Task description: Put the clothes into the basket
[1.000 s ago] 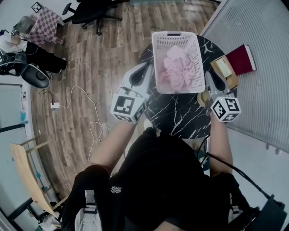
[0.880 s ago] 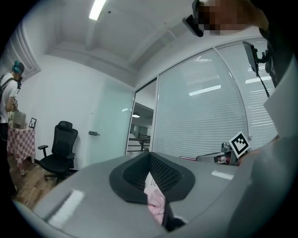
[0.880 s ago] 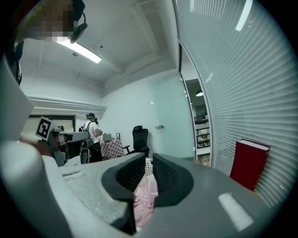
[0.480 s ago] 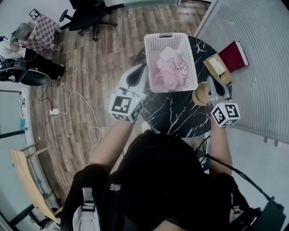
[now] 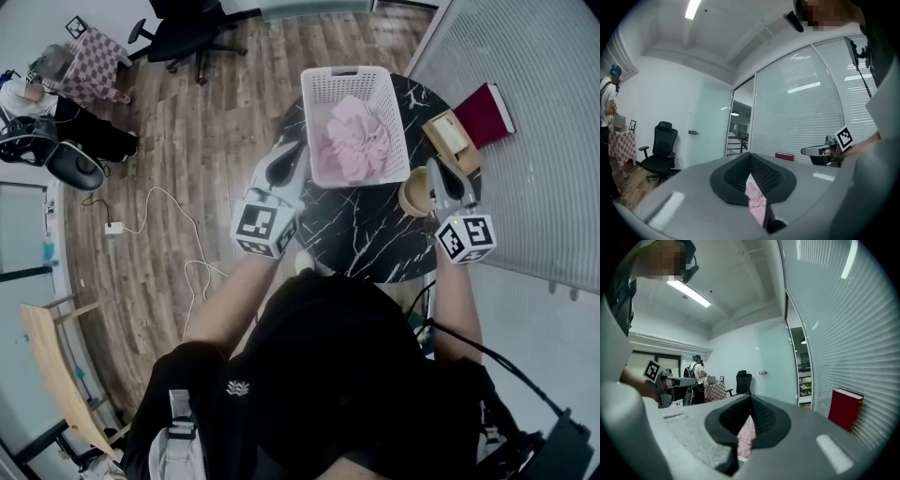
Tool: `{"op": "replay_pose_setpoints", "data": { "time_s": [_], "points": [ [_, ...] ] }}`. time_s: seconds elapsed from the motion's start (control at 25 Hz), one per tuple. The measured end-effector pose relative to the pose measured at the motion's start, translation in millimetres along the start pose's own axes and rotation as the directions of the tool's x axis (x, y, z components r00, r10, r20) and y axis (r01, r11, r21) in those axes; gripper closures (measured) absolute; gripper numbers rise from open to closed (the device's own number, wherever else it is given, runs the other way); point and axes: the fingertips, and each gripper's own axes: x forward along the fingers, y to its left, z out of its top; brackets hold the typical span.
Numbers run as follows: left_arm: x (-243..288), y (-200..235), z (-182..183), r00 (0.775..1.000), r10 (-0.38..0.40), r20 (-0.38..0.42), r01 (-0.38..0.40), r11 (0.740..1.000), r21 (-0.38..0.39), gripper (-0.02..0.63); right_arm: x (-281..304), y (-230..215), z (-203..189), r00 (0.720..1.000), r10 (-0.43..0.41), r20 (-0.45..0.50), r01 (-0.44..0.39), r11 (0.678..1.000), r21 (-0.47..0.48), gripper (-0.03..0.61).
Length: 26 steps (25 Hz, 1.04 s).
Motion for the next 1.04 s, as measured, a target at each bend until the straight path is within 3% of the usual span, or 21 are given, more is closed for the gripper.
{"op": "replay_pose_setpoints", "data": {
  "time_s": [1.04],
  "points": [
    [-26.6, -19.4, 7.3, 1.000, -0.002, 0.014, 0.002, 0.999, 0.036, 0.607, -17.4, 16.1, -4.4, 1.000, 0.014, 0.002, -0.014, 1.000, -0.010, 0.577]
  ]
}}
